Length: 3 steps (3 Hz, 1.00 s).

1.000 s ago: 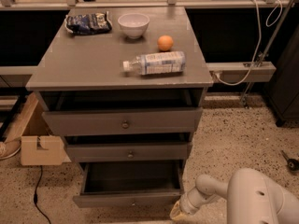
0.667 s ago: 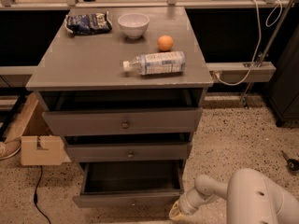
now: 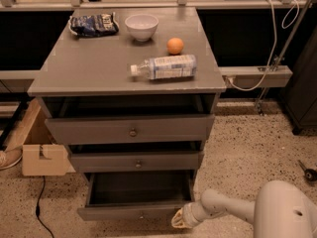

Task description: Close bottom drawer

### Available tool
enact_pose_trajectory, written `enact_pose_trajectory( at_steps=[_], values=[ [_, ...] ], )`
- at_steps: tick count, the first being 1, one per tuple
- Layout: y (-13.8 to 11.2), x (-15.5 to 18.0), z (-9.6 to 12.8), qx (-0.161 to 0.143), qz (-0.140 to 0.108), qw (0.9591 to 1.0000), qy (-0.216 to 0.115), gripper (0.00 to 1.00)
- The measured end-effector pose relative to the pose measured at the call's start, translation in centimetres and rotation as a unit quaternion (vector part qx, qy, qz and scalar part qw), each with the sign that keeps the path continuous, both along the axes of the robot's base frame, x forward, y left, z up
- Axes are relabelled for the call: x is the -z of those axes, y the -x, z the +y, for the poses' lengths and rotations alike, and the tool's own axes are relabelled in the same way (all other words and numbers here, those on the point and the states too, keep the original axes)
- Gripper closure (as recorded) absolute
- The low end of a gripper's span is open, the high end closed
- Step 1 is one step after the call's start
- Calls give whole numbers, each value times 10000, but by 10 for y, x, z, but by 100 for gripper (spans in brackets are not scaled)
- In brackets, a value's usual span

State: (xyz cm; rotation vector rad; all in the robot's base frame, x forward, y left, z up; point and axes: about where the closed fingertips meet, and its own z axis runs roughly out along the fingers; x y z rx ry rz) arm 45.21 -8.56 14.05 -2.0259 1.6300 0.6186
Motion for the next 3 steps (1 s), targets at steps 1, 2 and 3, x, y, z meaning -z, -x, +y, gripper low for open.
enact_pose_trajectory(
  at_steps=[1,2,3],
  values=[
    [-14,-2,13,49,-426,9989,-194,100],
    [-45,-4,22,263,-864,9953,-357,100],
    [-63,-6,28,494,-1199,9910,-319,100]
  ],
)
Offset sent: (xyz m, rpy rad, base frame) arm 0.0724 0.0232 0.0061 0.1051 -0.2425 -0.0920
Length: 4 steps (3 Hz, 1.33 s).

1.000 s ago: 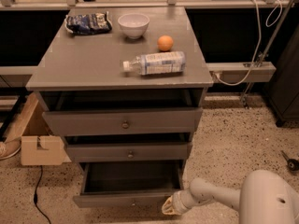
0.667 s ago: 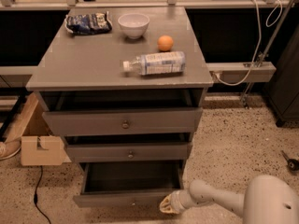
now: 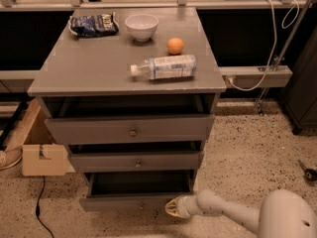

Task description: Close bottom drawer

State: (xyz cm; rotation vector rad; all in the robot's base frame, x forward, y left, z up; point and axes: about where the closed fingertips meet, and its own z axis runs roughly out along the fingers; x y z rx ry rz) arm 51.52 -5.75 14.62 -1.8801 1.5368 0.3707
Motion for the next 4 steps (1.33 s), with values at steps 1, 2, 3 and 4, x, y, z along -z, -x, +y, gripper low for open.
enact_pose_trajectory(
  at_steps=[1,2,3,4],
  values=[
    [-26,-11,12,328,-408,9986,94,100],
    [-40,-18,20,470,-610,9969,129,100],
    [-60,-23,35,447,-770,9960,72,100],
    [-73,-27,44,358,-839,9958,1,100]
  ],
)
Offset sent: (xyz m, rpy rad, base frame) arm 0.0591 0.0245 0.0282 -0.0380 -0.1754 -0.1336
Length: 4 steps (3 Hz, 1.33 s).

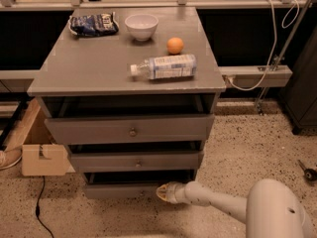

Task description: Close bottom drawer

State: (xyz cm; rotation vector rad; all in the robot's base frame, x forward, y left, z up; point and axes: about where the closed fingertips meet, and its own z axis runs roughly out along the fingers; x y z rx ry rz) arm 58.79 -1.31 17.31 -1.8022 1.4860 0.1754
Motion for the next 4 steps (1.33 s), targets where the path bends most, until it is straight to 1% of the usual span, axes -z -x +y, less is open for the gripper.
enact_pose_trajectory(
  at_steps=[1,2,3,4],
  values=[
    [-17,-2,11,-72,-54,10000,-3,100],
    [-34,-1,19,-71,-55,10000,18,100],
    [-41,1,21,-92,0,10000,20,100],
    [-40,1,21,-92,0,10000,20,100]
  ],
)
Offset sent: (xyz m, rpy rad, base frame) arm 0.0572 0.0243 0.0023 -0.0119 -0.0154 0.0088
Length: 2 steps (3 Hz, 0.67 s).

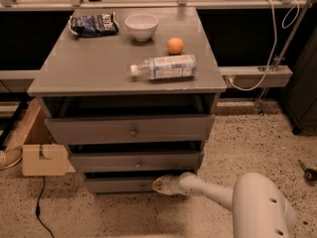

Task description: Close bottom drawer

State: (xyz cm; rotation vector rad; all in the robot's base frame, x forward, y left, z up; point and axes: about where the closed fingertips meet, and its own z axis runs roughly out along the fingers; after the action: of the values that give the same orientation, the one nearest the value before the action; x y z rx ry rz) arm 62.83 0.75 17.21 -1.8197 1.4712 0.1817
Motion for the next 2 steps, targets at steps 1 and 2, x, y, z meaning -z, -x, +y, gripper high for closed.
enact_pose_trajectory(
  at_steps=[1,2],
  values=[
    [22,2,-22,-227,203,9995,10,100],
    [62,8,-69,-525,546,9971,-109,100]
  ],
)
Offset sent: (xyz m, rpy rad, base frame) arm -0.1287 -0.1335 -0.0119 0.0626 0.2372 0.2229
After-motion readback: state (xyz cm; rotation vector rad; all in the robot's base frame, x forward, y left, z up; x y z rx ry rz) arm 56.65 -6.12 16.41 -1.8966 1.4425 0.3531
